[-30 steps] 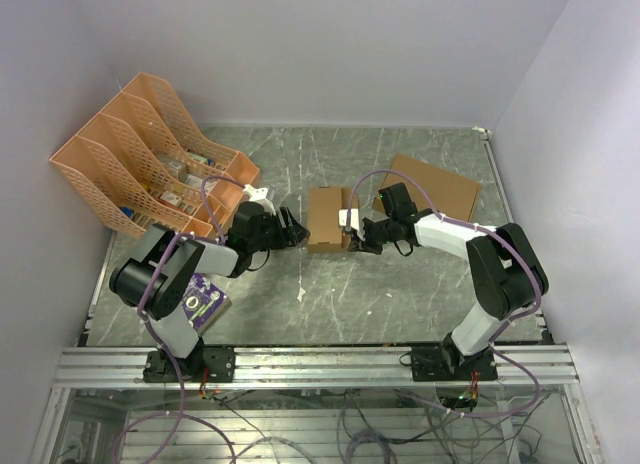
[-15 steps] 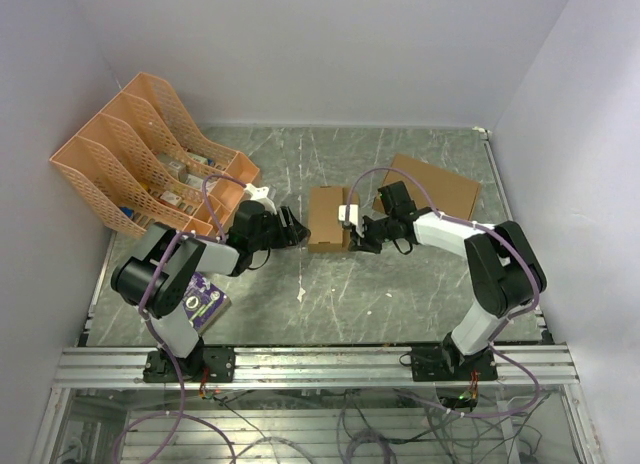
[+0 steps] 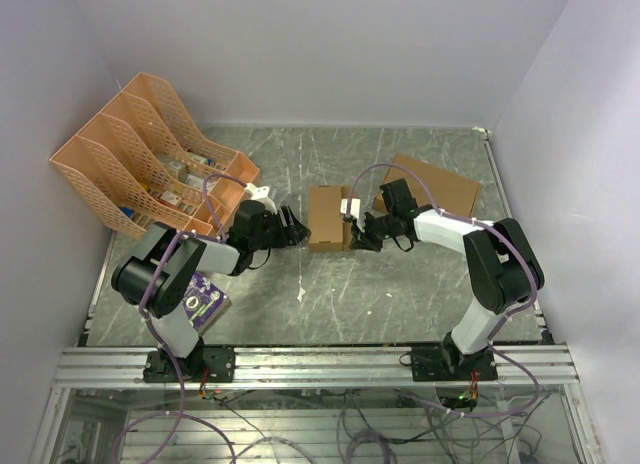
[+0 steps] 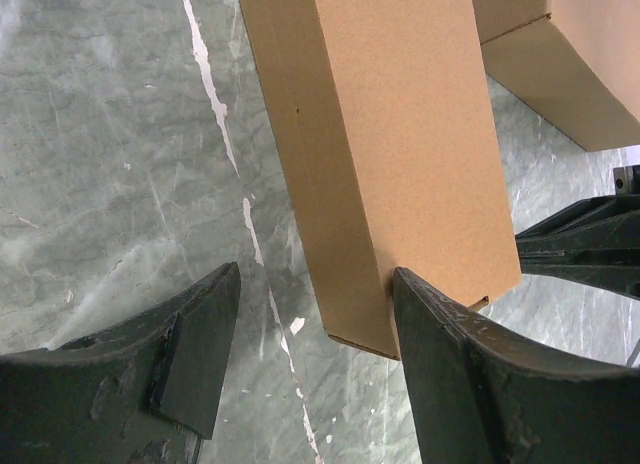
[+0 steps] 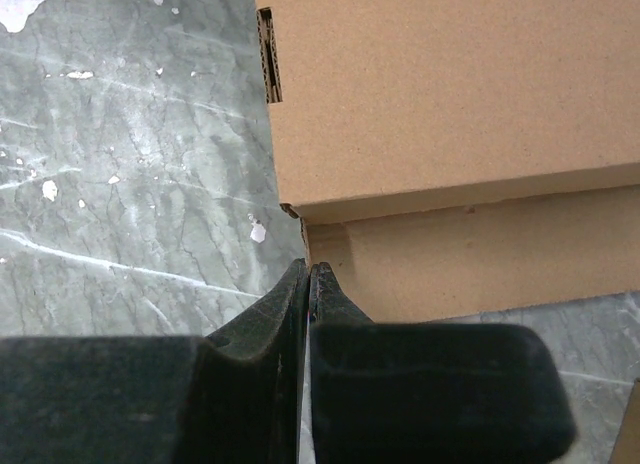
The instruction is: Fold the paper box
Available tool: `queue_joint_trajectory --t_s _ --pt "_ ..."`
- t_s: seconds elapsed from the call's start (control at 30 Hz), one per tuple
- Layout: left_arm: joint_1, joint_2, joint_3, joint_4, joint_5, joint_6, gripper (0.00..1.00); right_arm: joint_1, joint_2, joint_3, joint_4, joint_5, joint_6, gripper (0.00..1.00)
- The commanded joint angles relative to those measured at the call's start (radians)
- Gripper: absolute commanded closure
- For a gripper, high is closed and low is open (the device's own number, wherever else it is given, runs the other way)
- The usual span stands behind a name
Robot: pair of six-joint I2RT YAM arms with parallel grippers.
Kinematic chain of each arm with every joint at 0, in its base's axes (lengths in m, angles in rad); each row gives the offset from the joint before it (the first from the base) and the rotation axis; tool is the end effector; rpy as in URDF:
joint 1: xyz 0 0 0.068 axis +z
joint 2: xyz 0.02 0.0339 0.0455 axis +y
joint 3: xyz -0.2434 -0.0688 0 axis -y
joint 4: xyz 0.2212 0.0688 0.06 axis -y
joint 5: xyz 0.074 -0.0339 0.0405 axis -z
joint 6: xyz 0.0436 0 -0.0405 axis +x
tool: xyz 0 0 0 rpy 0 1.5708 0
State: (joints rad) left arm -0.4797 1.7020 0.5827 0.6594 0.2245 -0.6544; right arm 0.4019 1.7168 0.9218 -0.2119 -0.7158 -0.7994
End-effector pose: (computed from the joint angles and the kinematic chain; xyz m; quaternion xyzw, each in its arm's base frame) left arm 0.2676 -0.1502 0.1302 -0.0148 0.8463 -0.3617 0.3909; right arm 0.2744 0.1477 0.1481 -0.5889 0.6871 0.2784 0.3219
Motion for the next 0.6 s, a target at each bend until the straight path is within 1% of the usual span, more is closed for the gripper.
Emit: queue_joint_trajectory --t_s 0.0,0.2,0.37,0.57 --pt "0.002 0.031 0.015 -0.070 -0.014 0.044 0.28 -0.015 0.021 0.031 -0.016 0.005 0.039 1.00" --pt "0.001 0.030 0.031 -0.086 0.000 0.052 0.28 -0.006 0.009 0.029 -0.009 -0.007 0.031 1.00" --pt "-0.001 0.025 0.053 -0.114 0.005 0.062 0.28 0.027 0.011 0.048 -0.017 0.019 0.032 1.00" --pt "-0.016 0.027 0.072 -0.134 0.007 0.076 0.28 0.068 0.025 0.119 -0.045 0.073 0.076 1.00"
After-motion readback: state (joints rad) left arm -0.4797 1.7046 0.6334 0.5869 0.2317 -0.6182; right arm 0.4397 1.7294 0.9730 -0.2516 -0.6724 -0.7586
